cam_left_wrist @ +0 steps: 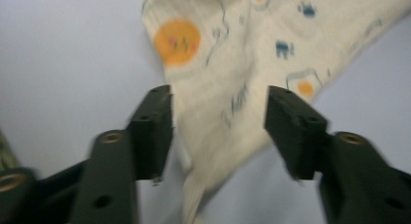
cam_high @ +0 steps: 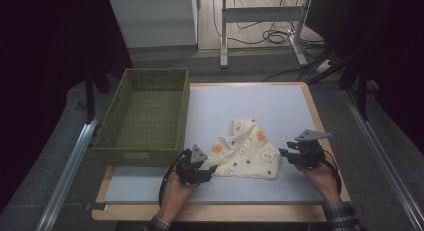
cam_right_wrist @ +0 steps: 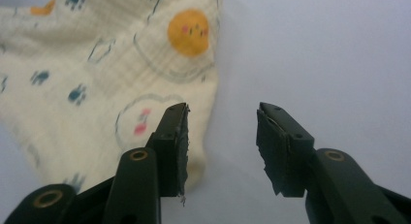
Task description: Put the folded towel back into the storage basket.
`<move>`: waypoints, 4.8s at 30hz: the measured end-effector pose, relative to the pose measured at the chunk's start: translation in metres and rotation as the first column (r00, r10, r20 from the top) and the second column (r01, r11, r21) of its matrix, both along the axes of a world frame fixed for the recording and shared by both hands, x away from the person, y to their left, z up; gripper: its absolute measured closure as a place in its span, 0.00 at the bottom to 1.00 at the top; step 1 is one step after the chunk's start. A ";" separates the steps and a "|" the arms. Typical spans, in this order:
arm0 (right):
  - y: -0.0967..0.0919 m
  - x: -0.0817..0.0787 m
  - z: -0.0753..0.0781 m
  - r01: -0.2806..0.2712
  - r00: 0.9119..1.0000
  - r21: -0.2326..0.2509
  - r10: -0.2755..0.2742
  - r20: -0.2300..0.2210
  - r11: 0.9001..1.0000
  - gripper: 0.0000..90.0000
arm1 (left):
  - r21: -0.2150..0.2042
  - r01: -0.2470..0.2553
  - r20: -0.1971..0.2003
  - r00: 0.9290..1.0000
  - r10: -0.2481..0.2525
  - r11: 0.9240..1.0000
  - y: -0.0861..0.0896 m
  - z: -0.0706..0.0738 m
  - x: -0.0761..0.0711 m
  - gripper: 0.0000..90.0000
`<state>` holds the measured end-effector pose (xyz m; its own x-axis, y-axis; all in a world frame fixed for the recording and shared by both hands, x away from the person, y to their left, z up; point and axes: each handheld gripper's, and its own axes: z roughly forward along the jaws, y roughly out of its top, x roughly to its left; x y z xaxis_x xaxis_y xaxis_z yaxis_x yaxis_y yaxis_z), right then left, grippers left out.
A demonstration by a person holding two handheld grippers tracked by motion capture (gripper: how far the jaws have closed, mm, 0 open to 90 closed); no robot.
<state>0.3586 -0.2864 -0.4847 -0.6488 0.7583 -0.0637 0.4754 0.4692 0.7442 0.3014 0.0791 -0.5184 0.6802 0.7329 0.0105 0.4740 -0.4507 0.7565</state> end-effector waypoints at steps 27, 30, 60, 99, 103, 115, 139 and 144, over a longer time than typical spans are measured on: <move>0.060 0.029 0.014 -0.138 0.989 0.094 0.143 -0.039 0.986 0.97 | -0.005 -0.070 -0.065 0.996 0.069 0.998 -0.002 -0.027 0.027 0.22; 0.080 0.013 0.016 -0.208 0.977 0.076 0.211 -0.031 0.975 0.96 | -0.006 -0.070 -0.064 0.996 0.070 0.998 -0.002 -0.027 0.027 0.22; 0.028 0.026 0.008 -0.074 0.995 0.062 0.078 -0.064 0.995 0.70 | -0.010 -0.070 -0.066 0.995 0.069 0.998 -0.002 -0.027 0.027 0.22; 0.038 0.056 0.038 0.007 0.999 -0.056 -0.004 0.050 0.998 0.91 | -0.008 -0.068 -0.065 0.996 0.068 0.998 -0.002 -0.027 0.026 0.23; 0.021 0.071 0.039 0.076 0.996 -0.064 -0.073 0.051 0.995 0.80 | -0.010 -0.068 -0.065 0.996 0.068 0.998 -0.002 -0.027 0.026 0.23; -0.011 0.032 0.028 0.058 0.998 -0.020 -0.058 -0.002 0.998 0.67 | -0.041 -0.051 -0.064 0.997 0.048 0.998 -0.002 -0.025 0.022 0.27; 0.019 -0.014 -0.027 -0.047 0.995 -0.066 0.041 -0.092 0.997 0.96 | -0.016 -0.027 -0.035 0.999 0.027 1.000 0.006 -0.025 0.004 0.52; 0.026 -0.015 0.019 -0.060 0.998 -0.027 0.059 -0.017 0.998 0.94 | -0.023 -0.031 -0.038 0.999 0.030 0.999 0.006 -0.026 0.004 0.52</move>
<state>0.3437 -0.2602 -0.4656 -0.6938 0.7164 -0.0732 0.4576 0.5171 0.7234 0.3057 0.0853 -0.5441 0.6574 0.7528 -0.0325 0.5157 -0.4180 0.7479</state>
